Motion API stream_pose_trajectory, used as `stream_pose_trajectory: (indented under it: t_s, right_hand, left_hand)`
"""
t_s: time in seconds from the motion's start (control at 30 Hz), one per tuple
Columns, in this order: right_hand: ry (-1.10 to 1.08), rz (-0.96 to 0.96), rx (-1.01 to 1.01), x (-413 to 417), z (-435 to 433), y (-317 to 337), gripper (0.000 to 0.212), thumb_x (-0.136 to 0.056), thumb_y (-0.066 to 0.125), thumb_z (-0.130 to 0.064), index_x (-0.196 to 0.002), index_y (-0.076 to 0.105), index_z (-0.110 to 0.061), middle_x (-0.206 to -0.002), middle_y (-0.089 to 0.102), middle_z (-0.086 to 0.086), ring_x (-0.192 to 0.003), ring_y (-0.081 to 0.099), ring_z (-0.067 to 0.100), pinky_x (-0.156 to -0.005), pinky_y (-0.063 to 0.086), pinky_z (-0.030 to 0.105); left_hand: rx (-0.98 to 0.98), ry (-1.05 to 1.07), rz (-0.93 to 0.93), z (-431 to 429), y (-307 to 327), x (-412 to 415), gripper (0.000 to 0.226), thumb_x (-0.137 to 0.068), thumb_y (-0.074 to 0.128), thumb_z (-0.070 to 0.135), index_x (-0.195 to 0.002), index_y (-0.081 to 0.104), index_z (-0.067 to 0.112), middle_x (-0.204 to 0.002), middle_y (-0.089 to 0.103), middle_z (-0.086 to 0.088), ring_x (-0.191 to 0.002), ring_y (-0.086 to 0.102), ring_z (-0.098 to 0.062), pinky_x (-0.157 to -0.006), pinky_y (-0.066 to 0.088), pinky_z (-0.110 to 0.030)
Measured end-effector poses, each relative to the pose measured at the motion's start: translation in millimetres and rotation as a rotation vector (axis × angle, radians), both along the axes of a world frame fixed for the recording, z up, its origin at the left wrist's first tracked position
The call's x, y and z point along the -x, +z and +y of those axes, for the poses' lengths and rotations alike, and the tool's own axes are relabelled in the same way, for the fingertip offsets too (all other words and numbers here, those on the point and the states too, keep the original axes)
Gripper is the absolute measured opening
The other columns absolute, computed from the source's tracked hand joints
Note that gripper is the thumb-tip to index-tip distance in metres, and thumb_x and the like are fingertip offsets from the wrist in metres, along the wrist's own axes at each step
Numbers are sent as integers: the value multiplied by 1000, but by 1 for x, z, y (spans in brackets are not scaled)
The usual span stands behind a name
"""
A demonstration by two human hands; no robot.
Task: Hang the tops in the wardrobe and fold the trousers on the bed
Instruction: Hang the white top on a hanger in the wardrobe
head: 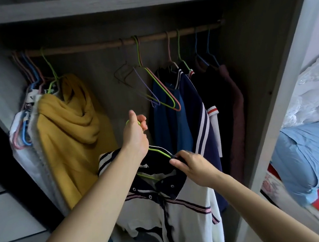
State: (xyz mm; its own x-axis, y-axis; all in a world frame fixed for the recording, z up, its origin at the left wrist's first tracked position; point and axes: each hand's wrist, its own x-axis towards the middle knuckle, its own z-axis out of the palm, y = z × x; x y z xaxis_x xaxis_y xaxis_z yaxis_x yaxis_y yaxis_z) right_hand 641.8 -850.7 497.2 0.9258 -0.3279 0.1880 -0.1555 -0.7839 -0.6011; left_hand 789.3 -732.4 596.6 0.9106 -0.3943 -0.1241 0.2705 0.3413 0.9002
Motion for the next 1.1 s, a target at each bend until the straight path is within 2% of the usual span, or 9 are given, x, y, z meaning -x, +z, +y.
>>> stream_pose_trajectory:
  t_s: [0.2, 0.33, 0.47, 0.6, 0.67, 0.73, 0.8, 0.9, 1.1]
  right_hand:
    - [99, -241, 120, 2, 9, 31, 28, -102, 46, -44, -122, 51, -24, -68, 59, -8, -63, 56, 11, -62, 46, 35]
    - [38, -354, -99, 14, 5, 55, 17, -103, 52, -33, -110, 65, -24, -79, 67, -10, -76, 63, 8, -68, 49, 27]
    - [13, -347, -83, 28, 6, 75, 16, -102, 53, -35, -105, 67, -27, -84, 70, -6, -79, 65, 10, -70, 51, 28]
    - [-113, -370, -79, 40, 3, 89, 16, -102, 54, -33, -103, 69, -26, -82, 70, -3, -77, 65, 13, -72, 51, 34]
    - [-182, -368, -67, 50, 1, 89, 16, -102, 54, -33, -101, 69, -27, -80, 70, -3, -77, 65, 13, -72, 51, 33]
    - [-240, -374, -57, 61, 0, 88, 16, -102, 54, -33, -99, 69, -29, -81, 69, -7, -77, 64, 8, -71, 51, 29]
    - [-282, -373, -51, 72, 2, 87, 16, -102, 53, -35, -100, 69, -31, -84, 70, -11, -78, 64, 4, -71, 50, 23]
    - [-323, -368, -13, 80, 9, 90, 15, -102, 53, -37, -102, 68, -34, -86, 70, -13, -81, 65, 4, -72, 49, 21]
    - [-375, -343, 27, 63, 27, 99, 15, -100, 56, -31, -101, 71, -27, -87, 71, -15, -84, 66, 3, -74, 48, 18]
  left_hand:
    - [25, -138, -58, -11, 39, 1, 50, -104, 33, 48, -82, 68, 19, -62, 55, 7, -72, 52, -12, -104, 27, -40]
    - [-216, -323, -411, -5, 64, -10, 71, -102, 21, 57, -94, 73, 9, -79, 74, -4, -82, 69, -20, -79, 49, -33]
    - [-531, 52, -930, -10, 69, -22, 74, -101, 30, 52, -52, 67, 12, -47, 64, -3, -43, 64, -18, -54, 52, -27]
    - [-426, 257, -1085, -43, 71, -21, 67, -98, 44, 44, -47, 55, 2, -36, 47, -6, -39, 51, -21, -46, 39, -34]
    - [-256, 384, -994, -58, 77, -29, 59, -94, 47, 39, -49, 49, 1, -39, 41, -3, -40, 42, -21, -48, 27, -38]
    - [-211, 387, -1146, -69, 81, -40, 50, -97, 46, 33, -62, 61, 1, -51, 53, -5, -52, 52, -25, -54, 33, -38]
    - [-405, 228, -1501, -85, 74, -59, 32, -100, 46, 26, -103, 69, 3, -97, 68, -15, -93, 64, -32, -79, 47, -40]
    - [-929, -69, -1906, -100, 59, -89, 42, -104, 36, 39, -133, 57, 18, -146, 47, -9, -144, 29, -26, -116, 20, -48]
    - [-1328, 24, -2109, -70, 45, -128, 55, -99, 31, 38, -88, 78, 11, -88, 74, -6, -99, 58, -25, -104, 29, -40]
